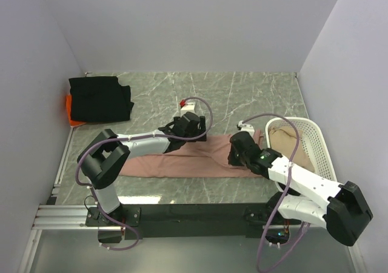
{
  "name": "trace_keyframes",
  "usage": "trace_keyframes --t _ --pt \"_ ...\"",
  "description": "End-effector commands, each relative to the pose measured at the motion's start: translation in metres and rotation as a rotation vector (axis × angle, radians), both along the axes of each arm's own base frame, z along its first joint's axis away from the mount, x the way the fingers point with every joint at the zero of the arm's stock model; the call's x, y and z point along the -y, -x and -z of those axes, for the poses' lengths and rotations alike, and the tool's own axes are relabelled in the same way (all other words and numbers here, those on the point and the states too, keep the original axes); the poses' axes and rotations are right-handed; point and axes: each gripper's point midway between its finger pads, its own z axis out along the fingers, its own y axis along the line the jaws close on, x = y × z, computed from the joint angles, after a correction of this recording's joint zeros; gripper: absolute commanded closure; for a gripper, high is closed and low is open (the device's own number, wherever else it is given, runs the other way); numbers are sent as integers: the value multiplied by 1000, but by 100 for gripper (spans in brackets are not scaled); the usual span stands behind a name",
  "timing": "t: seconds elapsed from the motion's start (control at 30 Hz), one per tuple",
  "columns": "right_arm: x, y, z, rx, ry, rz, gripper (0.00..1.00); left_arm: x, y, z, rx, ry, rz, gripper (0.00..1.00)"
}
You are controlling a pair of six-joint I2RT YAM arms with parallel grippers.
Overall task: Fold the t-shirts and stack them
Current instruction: Fold the tshirt
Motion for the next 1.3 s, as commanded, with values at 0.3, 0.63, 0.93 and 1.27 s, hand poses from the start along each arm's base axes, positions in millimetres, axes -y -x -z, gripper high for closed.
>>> trace_keyframes --t 0.3,0.63,0.93,1.27 --pt "-19 72 -20 -73 -64 -102 65 49 -3 -38 74 52 80 16" --pt "9 31 -29 79 -22 99 37 87 29 -33 56 102 180 16" --pt "35 -26 4 28 1 226 39 110 55 -1 -27 141 249 15" --pt "45 -65 51 -132 46 271 40 61 23 42 -101 92 107 14"
